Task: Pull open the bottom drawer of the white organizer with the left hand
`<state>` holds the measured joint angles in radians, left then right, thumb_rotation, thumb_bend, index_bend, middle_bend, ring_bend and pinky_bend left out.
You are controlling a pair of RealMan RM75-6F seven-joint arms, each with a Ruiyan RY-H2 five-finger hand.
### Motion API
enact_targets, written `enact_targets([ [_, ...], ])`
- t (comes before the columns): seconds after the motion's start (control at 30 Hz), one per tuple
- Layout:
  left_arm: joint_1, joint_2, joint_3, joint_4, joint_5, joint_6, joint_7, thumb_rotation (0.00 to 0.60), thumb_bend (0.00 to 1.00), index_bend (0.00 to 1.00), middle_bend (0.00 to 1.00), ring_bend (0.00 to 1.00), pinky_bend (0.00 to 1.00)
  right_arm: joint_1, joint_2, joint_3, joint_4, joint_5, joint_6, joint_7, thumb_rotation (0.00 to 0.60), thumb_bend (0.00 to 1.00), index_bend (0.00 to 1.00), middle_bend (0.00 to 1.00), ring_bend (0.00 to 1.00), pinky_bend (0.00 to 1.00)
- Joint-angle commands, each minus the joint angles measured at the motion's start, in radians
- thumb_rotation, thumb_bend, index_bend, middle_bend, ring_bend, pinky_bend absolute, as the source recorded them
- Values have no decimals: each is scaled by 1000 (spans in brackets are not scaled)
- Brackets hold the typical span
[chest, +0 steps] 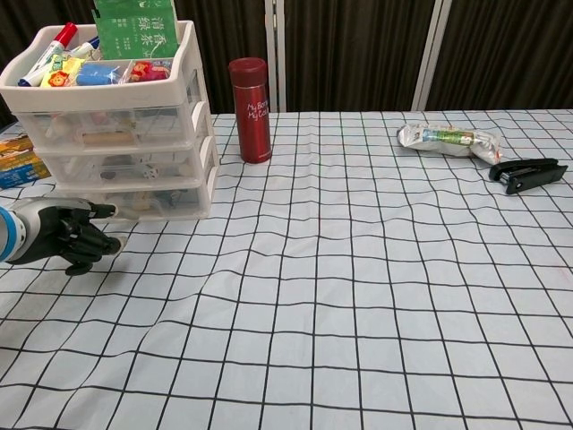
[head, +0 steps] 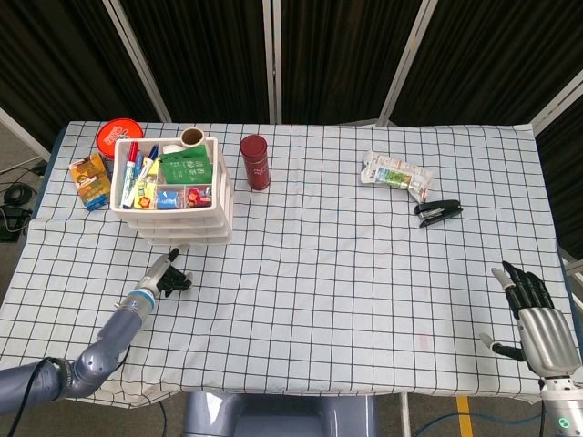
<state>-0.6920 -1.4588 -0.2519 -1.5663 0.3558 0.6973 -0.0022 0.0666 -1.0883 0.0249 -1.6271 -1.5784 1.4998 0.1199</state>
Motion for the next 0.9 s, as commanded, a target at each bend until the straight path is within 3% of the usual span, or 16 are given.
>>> enact_targets([
  [0.03, -11, -11, 2, 16, -14, -11, -9, 600, 621, 61, 958, 925, 811, 0, -1, 0, 0, 0, -1, -2, 600, 30, 29, 0, 0, 0],
  [0.9, 19, -67, -35, 91, 106, -56, -158, 600, 625, 61, 958, 924, 811, 3, -11, 0, 2, 7, -11, -23, 600, 30, 29, 0, 0, 0],
])
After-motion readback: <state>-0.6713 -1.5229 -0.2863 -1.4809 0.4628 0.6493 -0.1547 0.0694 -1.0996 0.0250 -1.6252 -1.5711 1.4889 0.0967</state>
